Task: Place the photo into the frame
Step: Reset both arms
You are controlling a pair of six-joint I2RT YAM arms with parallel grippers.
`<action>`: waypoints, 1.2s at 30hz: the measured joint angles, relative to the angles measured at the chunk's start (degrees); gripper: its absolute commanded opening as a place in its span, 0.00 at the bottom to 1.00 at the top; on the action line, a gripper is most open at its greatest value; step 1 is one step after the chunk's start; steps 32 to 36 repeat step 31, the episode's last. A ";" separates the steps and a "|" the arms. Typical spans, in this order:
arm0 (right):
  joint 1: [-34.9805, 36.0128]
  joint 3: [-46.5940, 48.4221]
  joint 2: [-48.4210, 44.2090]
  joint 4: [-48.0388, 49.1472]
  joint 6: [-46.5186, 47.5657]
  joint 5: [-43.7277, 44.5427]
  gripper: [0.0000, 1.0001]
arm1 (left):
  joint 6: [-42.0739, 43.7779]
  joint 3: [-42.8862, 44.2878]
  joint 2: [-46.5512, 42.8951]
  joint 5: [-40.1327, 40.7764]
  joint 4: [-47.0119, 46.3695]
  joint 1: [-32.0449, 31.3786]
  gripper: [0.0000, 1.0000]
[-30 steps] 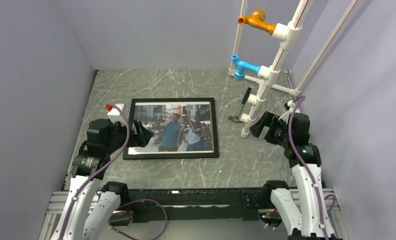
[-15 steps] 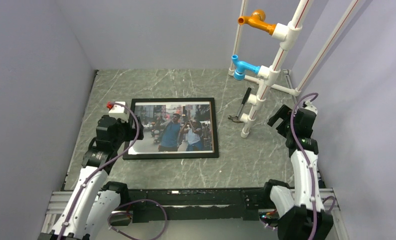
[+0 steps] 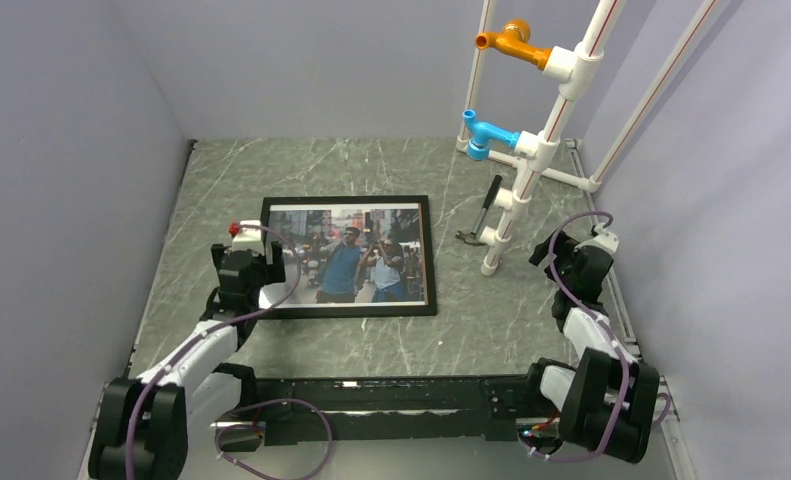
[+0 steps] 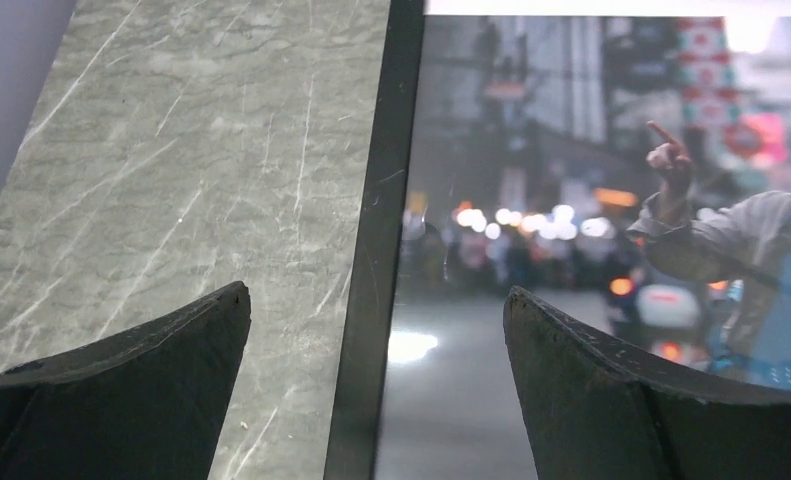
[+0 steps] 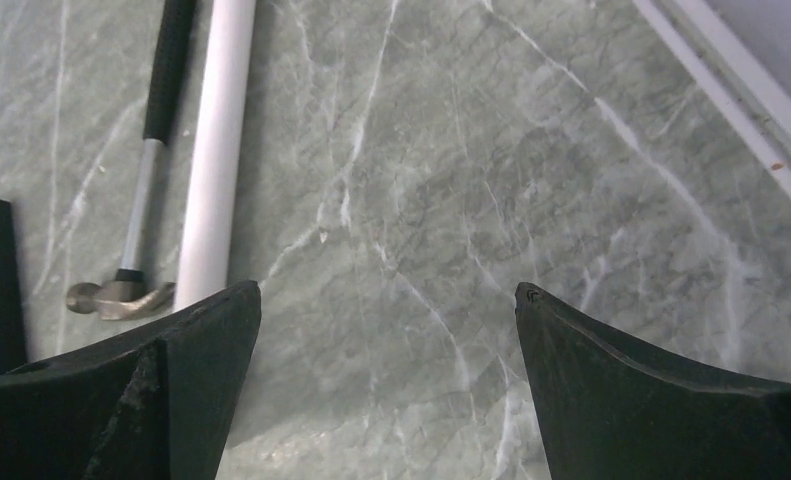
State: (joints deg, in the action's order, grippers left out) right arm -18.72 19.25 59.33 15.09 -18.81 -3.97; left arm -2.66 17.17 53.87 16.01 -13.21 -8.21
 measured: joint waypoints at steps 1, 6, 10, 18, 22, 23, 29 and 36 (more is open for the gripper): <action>0.02 -1.44 1.11 3.06 0.20 -0.15 0.99 | 0.37 -2.10 1.22 0.44 -4.46 0.07 0.99; 1.33 -7.21 9.66 20.85 1.95 -0.92 1.00 | 5.22 -10.60 8.35 0.35 -25.53 0.68 0.99; 3.08 -8.61 17.00 33.55 3.98 -1.77 1.00 | 8.66 -11.23 19.04 -0.11 -42.71 1.75 1.00; 14.71 -5.60 25.11 41.55 13.44 0.61 1.00 | 10.34 -8.81 23.93 -2.36 -49.75 3.82 0.99; 14.82 -5.44 25.11 42.47 14.91 2.51 1.00 | 10.32 -7.76 23.91 -2.12 -50.84 4.02 0.99; 14.82 -5.44 25.11 42.58 15.13 2.71 1.00 | 10.29 -7.74 23.91 -2.12 -50.71 4.04 1.00; 14.93 -5.44 25.14 43.32 15.91 3.78 1.00 | 10.29 -7.74 23.91 -2.14 -50.62 4.17 0.99; 14.93 -5.42 25.14 43.52 16.06 3.93 1.00 | 10.27 -7.72 23.91 -2.19 -50.58 4.22 0.99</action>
